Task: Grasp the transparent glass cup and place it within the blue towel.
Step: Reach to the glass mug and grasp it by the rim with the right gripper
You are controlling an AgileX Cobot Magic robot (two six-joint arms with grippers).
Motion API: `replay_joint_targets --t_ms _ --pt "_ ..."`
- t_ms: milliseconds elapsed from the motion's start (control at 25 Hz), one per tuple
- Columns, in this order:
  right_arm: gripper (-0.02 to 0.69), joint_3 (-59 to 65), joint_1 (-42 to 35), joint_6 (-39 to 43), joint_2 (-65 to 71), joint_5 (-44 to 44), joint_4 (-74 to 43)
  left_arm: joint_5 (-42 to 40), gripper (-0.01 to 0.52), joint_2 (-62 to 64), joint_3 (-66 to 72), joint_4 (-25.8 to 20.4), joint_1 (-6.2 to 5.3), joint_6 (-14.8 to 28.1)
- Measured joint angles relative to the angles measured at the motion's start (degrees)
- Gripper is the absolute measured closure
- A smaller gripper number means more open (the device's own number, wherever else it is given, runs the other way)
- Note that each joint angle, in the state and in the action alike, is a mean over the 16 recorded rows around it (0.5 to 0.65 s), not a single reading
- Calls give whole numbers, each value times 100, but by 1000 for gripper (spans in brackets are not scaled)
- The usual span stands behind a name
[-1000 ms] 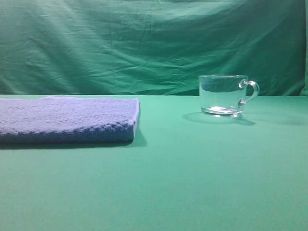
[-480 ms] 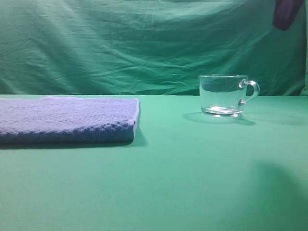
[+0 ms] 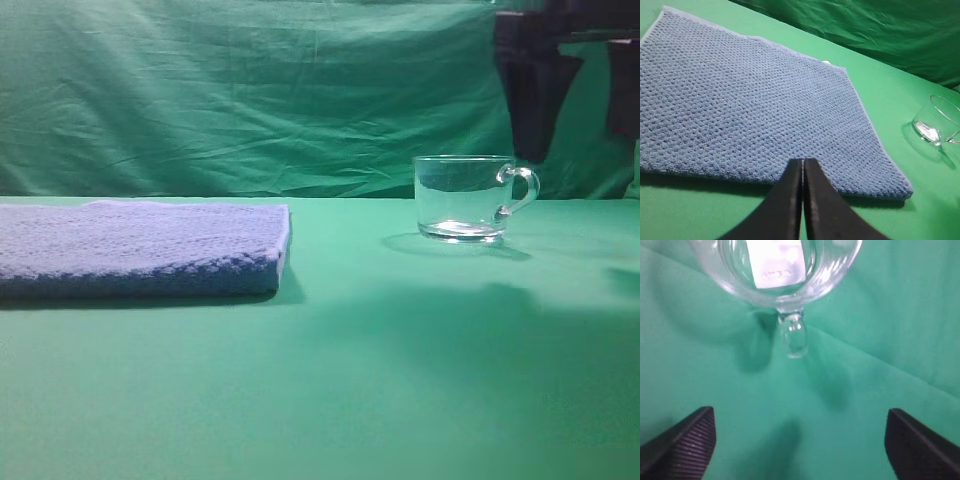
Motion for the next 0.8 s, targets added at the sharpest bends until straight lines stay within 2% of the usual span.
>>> replay_joint_targets --t_ms 160,560,680,800 --pt "145 -296 2 -104 412 -95 4 0 514 0 0 0 0 0" --pt "472 -570 7 -140 802 -327 2 0 514 0 0 0 0 0" --pt "537 -663 8 -140 808 -262 -6 0 514 0 0 0 0 0" --pt "571 -841 9 -141 805 -121 10 0 514 0 0 0 0 0"
